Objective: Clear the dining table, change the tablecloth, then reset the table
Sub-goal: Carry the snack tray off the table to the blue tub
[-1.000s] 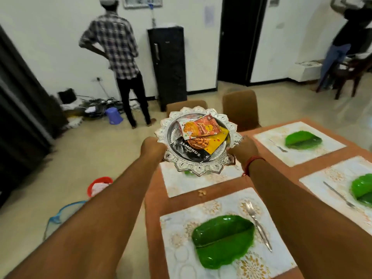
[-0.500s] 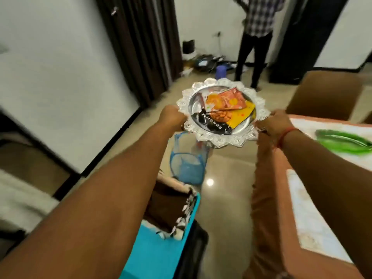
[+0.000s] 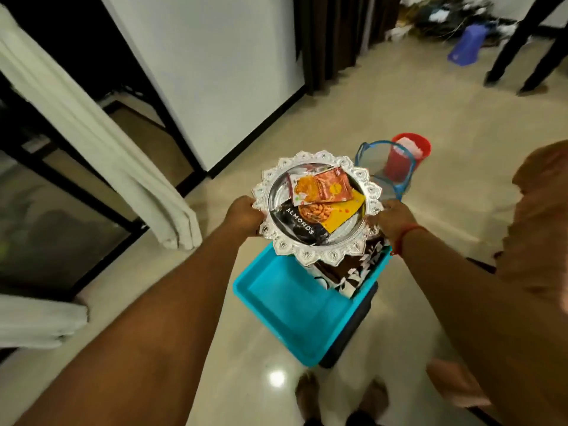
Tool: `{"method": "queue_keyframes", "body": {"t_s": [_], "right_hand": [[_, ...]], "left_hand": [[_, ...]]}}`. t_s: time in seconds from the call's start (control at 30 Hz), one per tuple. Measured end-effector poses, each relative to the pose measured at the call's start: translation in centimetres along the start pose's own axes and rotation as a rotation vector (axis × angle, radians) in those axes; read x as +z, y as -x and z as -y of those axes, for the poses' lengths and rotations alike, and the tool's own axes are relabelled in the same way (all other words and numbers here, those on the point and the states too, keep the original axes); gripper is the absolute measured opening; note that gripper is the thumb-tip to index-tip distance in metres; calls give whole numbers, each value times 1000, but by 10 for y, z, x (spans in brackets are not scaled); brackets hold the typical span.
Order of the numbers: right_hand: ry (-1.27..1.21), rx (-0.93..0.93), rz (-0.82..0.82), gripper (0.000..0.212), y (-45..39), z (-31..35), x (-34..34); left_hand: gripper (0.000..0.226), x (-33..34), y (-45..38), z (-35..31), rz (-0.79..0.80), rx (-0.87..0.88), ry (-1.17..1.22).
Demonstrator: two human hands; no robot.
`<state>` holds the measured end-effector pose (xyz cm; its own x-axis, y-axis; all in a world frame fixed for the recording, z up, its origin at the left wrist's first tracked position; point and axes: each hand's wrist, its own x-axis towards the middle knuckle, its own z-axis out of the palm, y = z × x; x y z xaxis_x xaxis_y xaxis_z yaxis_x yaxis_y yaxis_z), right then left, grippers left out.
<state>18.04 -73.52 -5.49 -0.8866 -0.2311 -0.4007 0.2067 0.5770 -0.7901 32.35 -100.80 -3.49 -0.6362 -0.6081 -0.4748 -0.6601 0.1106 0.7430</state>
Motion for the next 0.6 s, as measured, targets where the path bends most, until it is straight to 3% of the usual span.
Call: {"method": "queue_keyframes", "body": {"t_s": [0.1, 0.17, 0.27, 0.43, 0.6], "right_hand": [[49, 106, 48, 56, 4, -27, 43], [72, 156, 94, 49, 8, -43, 65], [99, 220, 121, 38, 17, -68, 93], [125, 308, 187, 55, 32, -104, 127], [115, 399, 181, 52, 40, -124, 143]], "left_hand": [[20, -1, -27, 79, -42, -39, -122], [22, 2, -27, 115, -79, -61, -206], [21, 6, -11, 145, -112, -96, -292], [9, 14, -3, 199, -120, -154, -398], [7, 25, 2, 228, -132, -152, -410]]}}
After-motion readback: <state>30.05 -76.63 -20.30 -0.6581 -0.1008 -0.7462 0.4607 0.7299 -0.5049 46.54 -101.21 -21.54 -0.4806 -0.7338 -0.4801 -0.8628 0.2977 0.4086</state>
